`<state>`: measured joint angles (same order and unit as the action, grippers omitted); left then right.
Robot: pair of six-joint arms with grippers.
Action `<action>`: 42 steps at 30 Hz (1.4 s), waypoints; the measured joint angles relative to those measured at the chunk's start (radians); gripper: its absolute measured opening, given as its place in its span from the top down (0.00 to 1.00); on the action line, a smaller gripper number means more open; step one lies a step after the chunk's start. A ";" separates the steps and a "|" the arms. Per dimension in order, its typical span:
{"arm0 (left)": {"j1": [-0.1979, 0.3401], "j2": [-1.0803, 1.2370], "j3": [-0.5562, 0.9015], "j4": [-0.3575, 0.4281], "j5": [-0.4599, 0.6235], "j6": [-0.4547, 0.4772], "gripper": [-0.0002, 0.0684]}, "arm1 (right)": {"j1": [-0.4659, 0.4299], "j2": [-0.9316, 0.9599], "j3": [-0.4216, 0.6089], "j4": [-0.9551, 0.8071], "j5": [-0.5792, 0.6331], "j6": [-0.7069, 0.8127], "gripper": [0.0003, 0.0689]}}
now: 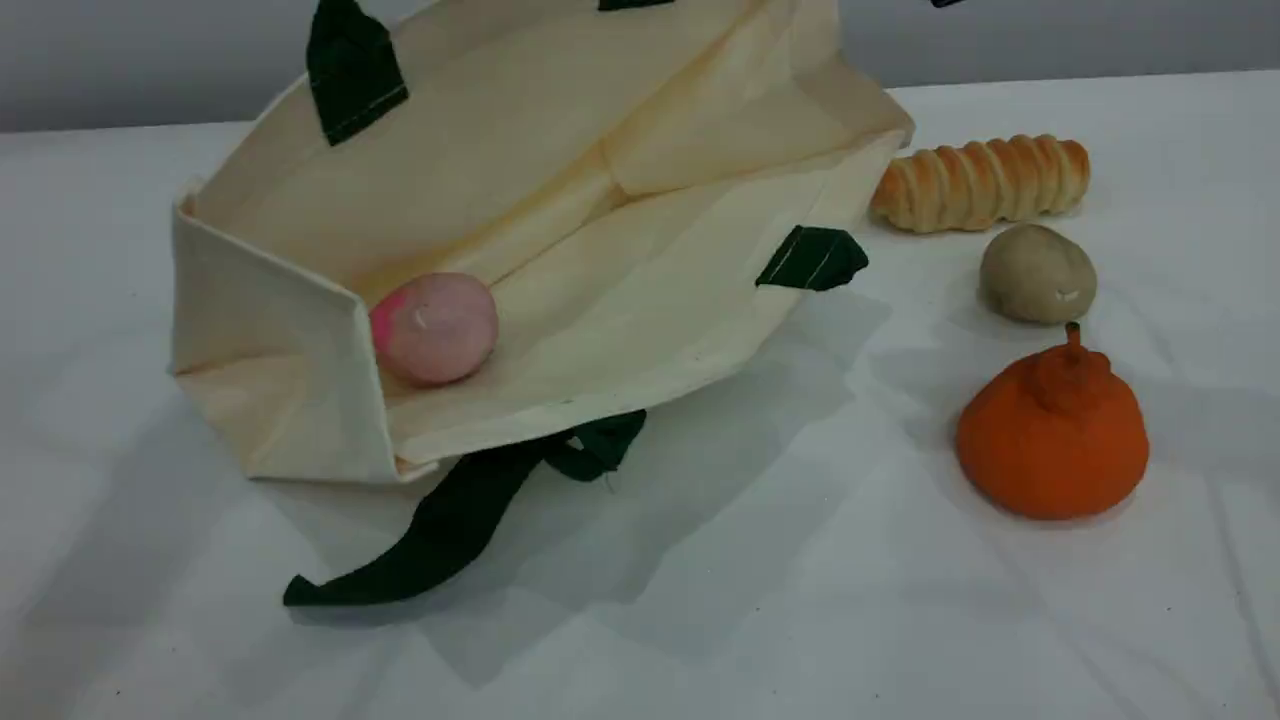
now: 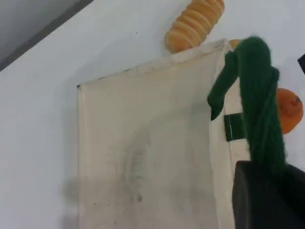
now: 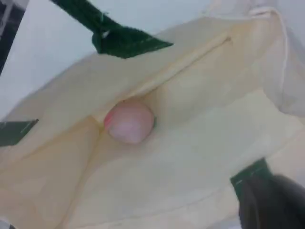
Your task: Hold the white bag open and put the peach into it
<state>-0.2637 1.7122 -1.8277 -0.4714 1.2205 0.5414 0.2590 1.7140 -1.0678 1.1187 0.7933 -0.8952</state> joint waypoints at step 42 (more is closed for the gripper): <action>0.000 -0.674 0.276 0.394 0.000 -0.474 0.98 | -0.001 -0.735 -0.166 -1.099 0.294 0.878 0.99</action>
<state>-0.2637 1.0386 -1.5516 -0.0775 1.2206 0.0672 0.2583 0.9789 -1.2343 0.0196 1.0874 -0.0168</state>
